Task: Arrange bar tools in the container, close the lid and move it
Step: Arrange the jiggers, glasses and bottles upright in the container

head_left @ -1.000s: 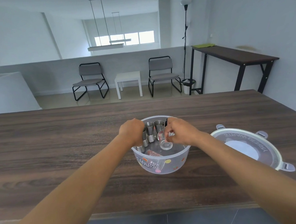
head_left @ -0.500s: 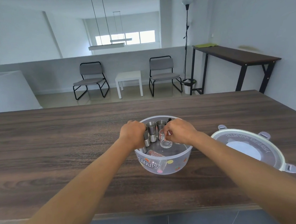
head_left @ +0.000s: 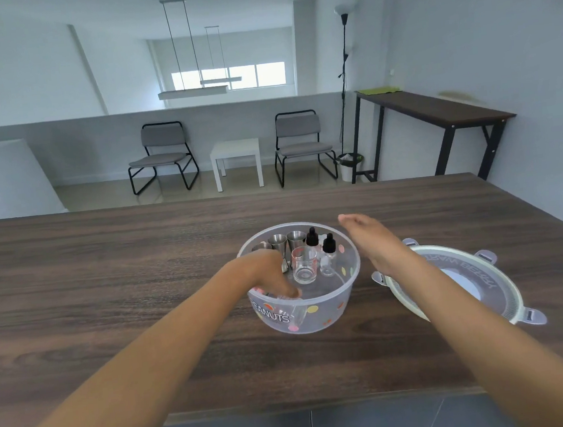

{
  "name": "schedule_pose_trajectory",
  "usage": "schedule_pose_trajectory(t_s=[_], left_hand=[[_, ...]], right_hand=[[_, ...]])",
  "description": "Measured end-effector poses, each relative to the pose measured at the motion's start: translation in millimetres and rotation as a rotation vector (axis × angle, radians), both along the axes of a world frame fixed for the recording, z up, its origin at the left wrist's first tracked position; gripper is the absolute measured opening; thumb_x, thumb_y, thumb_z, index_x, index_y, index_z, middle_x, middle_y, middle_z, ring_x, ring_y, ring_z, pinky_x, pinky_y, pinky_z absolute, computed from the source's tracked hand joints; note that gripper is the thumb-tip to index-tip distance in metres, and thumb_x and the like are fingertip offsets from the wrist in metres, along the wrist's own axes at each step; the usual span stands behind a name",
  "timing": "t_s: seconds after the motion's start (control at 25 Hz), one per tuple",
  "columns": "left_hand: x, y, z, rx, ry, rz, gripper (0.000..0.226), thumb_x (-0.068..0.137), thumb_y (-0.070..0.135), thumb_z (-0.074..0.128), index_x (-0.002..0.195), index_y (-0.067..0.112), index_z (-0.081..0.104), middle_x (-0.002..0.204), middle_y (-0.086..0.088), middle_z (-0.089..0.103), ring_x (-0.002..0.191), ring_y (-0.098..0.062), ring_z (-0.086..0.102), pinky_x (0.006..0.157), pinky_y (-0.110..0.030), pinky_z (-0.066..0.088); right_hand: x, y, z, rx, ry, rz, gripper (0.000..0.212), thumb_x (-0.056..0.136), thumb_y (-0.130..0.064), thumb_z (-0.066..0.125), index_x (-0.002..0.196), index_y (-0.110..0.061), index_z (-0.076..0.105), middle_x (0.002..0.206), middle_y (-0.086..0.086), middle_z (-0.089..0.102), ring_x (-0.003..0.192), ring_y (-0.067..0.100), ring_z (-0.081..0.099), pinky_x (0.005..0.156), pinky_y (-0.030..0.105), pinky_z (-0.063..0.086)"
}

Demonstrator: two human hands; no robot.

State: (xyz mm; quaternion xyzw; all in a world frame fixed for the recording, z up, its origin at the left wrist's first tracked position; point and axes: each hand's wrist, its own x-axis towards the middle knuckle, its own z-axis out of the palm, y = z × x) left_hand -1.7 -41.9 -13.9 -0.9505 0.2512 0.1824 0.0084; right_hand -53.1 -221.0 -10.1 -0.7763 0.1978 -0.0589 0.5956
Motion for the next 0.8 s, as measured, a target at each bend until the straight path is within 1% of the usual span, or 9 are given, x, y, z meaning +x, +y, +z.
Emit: schedule_pose_trajectory(t_s=[0.08,0.12,0.24,0.28,0.36,0.52,0.6,0.68,0.8], left_hand=[[1,-3,-3,0.039,0.077,0.023,0.051,0.076,0.048,0.064,0.107,0.007,0.066,0.103,-0.006,0.068,0.097,-0.025,0.063,0.087,-0.032,0.050],[2,-5,-3,0.020,0.108,0.037,0.049,0.076,0.046,0.066,0.104,0.007,0.067,0.100,-0.005,0.069,0.093,-0.024,0.065,0.083,-0.031,0.051],[4,-6,1,-0.056,0.152,0.084,0.028,0.073,0.038,0.072,0.069,0.011,0.064,0.069,0.001,0.067,0.063,-0.013,0.063,0.060,-0.023,0.050],[4,-6,2,-0.079,0.153,0.095,0.026,0.073,0.034,0.073,0.063,0.014,0.061,0.062,0.005,0.063,0.058,-0.010,0.059,0.054,-0.021,0.046],[4,-6,5,-0.126,0.141,0.101,0.024,0.074,0.024,0.072,0.057,0.015,0.057,0.058,0.005,0.058,0.056,-0.009,0.055,0.050,-0.019,0.042],[4,-5,6,-0.190,-0.008,0.093,0.019,0.070,0.011,0.066,0.056,0.012,0.054,0.069,-0.005,0.060,0.069,-0.020,0.056,0.053,-0.025,0.045],[3,-6,3,-0.186,-0.123,0.041,0.005,0.072,0.008,0.061,0.068,0.006,0.060,0.084,-0.013,0.069,0.078,-0.025,0.062,0.064,-0.033,0.053],[1,-8,-1,-0.168,-0.216,-0.019,0.013,0.073,0.006,0.057,0.080,0.002,0.066,0.095,-0.014,0.072,0.088,-0.028,0.066,0.077,-0.038,0.057],[-2,-12,-4,-0.099,-0.317,-0.046,0.013,0.073,0.005,0.056,0.082,0.005,0.065,0.092,-0.009,0.069,0.089,-0.028,0.066,0.074,-0.039,0.058]], right_hand=[[-8,-6,3,0.354,0.177,0.004,0.043,0.095,-0.036,0.047,0.128,-0.008,0.050,0.095,0.006,0.062,0.094,0.024,0.059,0.094,0.043,0.045],[-12,-10,4,0.437,0.232,0.033,0.044,0.096,-0.035,0.046,0.129,-0.006,0.047,0.097,0.010,0.060,0.094,0.028,0.057,0.093,0.047,0.044],[-18,-17,7,0.562,0.280,0.078,0.050,0.097,-0.034,0.041,0.135,-0.002,0.037,0.121,0.018,0.053,0.094,0.034,0.055,0.083,0.051,0.043],[-19,-18,8,0.582,0.280,0.079,0.052,0.098,-0.034,0.040,0.137,0.000,0.035,0.121,0.019,0.052,0.097,0.035,0.054,0.084,0.051,0.042],[-19,-22,7,0.597,0.282,0.077,0.055,0.098,-0.034,0.039,0.138,0.003,0.032,0.110,0.020,0.055,0.107,0.038,0.051,0.091,0.052,0.040],[-20,-25,5,0.592,0.285,0.095,0.052,0.098,-0.033,0.038,0.134,0.004,0.038,0.102,0.020,0.056,0.108,0.037,0.050,0.099,0.053,0.038],[-20,-25,4,0.605,0.276,0.092,0.051,0.098,-0.032,0.038,0.134,0.004,0.039,0.102,0.019,0.056,0.107,0.037,0.050,0.096,0.053,0.040],[-21,-25,2,0.622,0.263,0.087,0.050,0.099,-0.029,0.037,0.135,0.005,0.039,0.102,0.020,0.055,0.109,0.037,0.050,0.093,0.052,0.041],[-24,-26,2,0.650,0.254,0.085,0.049,0.099,-0.027,0.037,0.135,0.006,0.039,0.104,0.021,0.056,0.115,0.040,0.050,0.093,0.052,0.041]])
